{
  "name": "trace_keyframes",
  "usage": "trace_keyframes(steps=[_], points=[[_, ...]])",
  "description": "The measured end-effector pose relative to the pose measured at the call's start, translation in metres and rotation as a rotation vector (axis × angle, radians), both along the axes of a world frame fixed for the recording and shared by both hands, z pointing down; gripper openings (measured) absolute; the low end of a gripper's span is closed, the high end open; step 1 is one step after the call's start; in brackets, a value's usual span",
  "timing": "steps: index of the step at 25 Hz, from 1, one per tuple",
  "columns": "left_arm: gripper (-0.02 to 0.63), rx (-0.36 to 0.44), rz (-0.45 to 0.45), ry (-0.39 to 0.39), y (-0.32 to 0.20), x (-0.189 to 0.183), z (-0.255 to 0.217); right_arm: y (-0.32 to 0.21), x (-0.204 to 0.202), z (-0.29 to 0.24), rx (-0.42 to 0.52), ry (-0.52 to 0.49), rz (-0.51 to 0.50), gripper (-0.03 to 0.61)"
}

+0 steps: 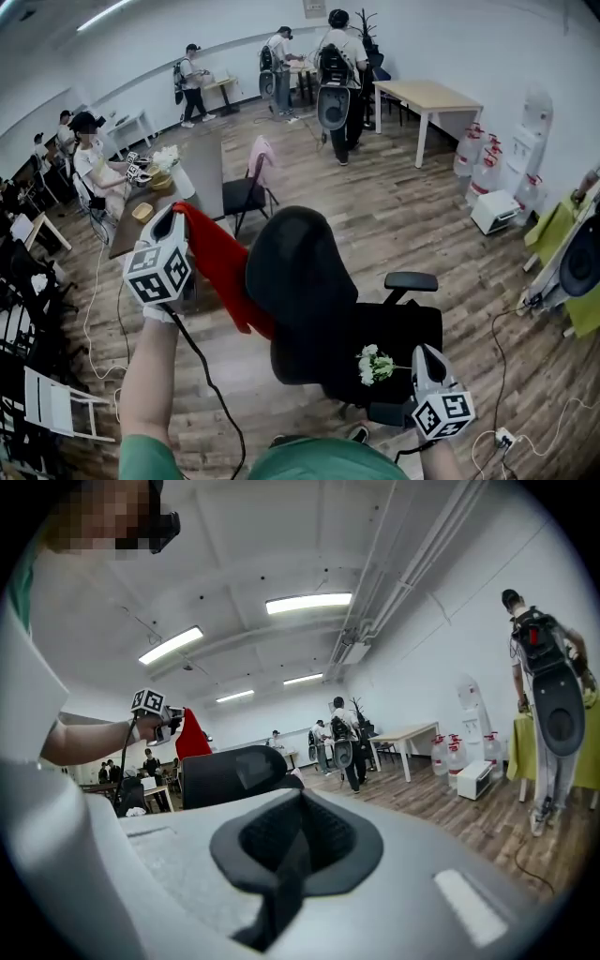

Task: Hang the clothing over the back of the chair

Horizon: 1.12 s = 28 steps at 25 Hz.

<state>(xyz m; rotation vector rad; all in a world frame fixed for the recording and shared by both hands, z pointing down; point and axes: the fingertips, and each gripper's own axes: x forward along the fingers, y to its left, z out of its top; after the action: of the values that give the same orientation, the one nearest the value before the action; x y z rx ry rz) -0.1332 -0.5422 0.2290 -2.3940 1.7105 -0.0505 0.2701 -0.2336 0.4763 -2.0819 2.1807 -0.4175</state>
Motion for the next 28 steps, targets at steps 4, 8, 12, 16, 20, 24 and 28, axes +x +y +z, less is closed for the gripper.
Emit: trace_keyframes(steps=[4,8,12,16,20,24,28], points=[[0.038,0.038,0.011,0.036,-0.001,0.04,-0.044,0.005,0.02,0.005,-0.015,-0.013,-0.014,-0.006],[0.038,0.105,0.062,0.059,0.013,0.086,-0.089,0.013,0.034,0.01,-0.025,-0.026,-0.011,-0.006],[0.038,0.182,0.149,0.087,0.031,0.141,-0.14,0.02,0.038,0.012,-0.035,-0.032,-0.012,-0.006],[0.038,0.222,0.32,0.151,0.067,0.196,-0.16,0.03,0.038,0.012,-0.042,-0.033,0.022,-0.006],[0.038,0.199,0.457,0.123,0.107,0.247,-0.097,0.035,0.032,0.02,-0.065,-0.038,0.054,-0.006],[0.038,0.179,0.55,-0.018,0.147,0.295,-0.015,0.044,-0.001,0.022,-0.089,-0.017,0.051,-0.006],[0.038,-0.036,0.583,0.037,0.155,0.31,0.054,0.05,-0.013,0.014,-0.099,0.025,0.082,-0.006]])
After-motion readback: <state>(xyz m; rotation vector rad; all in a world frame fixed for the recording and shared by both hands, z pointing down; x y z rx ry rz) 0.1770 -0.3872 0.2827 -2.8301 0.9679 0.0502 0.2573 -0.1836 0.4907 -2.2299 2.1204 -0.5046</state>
